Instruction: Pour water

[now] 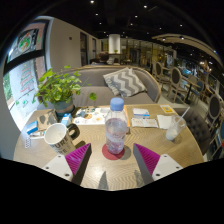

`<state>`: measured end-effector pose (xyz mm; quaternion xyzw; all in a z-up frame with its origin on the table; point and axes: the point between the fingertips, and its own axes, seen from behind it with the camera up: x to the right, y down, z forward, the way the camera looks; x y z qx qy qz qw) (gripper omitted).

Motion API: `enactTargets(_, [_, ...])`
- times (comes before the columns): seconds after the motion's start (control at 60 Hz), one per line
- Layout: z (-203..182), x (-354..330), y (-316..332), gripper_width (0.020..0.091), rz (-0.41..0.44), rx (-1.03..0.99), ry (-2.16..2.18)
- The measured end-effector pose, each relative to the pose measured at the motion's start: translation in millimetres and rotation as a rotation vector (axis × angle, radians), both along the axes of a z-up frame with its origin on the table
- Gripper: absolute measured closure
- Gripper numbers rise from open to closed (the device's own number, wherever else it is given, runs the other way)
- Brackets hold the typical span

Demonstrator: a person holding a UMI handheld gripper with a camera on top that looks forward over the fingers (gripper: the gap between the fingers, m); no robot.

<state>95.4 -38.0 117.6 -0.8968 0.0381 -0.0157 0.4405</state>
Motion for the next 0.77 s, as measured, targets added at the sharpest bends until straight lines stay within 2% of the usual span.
enactTargets(0.067, [19.9, -9.0, -29.8, 0.025, -0.043, -0.013, -0.004])
enactTargets(0.35, [85.4, -69.8, -132.3, 0.0248, -0.07, -0.009, -0.001])
enactTargets(0.767, [126.0, -93.6, -164.0, 0.0248, -0.034, 0.033, -0.025])
